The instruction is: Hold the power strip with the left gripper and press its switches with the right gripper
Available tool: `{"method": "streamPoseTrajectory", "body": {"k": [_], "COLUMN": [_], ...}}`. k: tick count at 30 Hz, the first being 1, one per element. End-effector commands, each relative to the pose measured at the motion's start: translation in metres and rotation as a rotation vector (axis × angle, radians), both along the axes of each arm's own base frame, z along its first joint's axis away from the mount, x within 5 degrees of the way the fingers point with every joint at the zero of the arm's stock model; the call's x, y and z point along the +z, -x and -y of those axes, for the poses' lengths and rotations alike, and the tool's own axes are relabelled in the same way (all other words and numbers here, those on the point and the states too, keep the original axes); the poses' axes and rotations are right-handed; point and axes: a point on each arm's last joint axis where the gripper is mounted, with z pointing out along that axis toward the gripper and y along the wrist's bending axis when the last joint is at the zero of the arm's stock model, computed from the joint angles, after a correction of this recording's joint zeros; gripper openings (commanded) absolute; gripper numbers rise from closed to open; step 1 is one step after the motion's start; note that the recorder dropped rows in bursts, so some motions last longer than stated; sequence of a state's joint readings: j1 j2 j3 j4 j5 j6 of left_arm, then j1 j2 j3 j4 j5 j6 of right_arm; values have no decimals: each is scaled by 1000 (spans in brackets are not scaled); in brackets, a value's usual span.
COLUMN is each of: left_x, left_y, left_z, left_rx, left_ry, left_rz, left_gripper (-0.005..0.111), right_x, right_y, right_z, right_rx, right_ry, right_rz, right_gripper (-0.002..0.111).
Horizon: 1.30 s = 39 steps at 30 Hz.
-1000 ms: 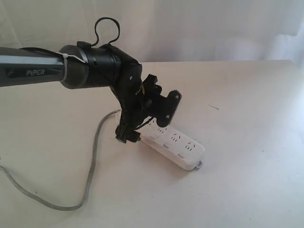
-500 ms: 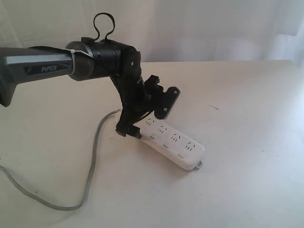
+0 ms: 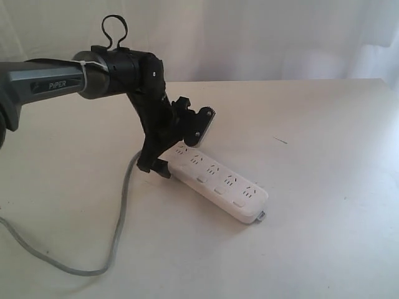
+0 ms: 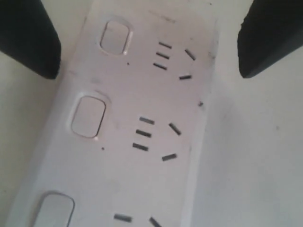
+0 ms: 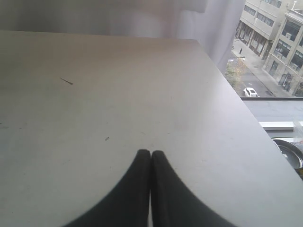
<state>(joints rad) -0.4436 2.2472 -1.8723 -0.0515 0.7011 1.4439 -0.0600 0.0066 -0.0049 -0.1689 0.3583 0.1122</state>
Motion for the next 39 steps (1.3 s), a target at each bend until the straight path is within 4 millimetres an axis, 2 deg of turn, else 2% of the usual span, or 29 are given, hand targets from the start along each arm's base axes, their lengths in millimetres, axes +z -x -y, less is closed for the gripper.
{"method": "streamPoseTrajectory", "body": {"k": [1,7,12,15,21,27,31,33,35,39], "left_x": [-9,-32,-35,-34,-34,-37,-37,-37,-37,-37], "left_y": [-2,0,10,18,23,23,24,24,24,26], "left_z": [4,3,3,7,7,-14,-22,-22,-21,-17], "left_rx": [-13,-22,-25,-17,175,414,493,495,496,503], "left_ry": [30,-9,-15,39,62,-149,-232,-233,-224,-186], "left_rz": [-26,-100,-221,-315,-418,-424,-418,-417,-417,-448], "left_gripper": [105,105,105,105,105,105,104,99,88,55], "right_x": [-1,-1,-1,-1,-1,-1,-1,-1,-1,-1], "right_y": [0,0,0,0,0,0,0,0,0,0], "right_z": [0,0,0,0,0,0,0,0,0,0], "right_rx": [3,3,3,3,3,3,3,3,3,3], "right_ry": [10,10,10,10,10,10,10,10,10,10], "right_rz": [8,8,8,8,8,8,8,8,8,8], "right_gripper": [0,0,0,0,0,0,0,0,0,0]}}
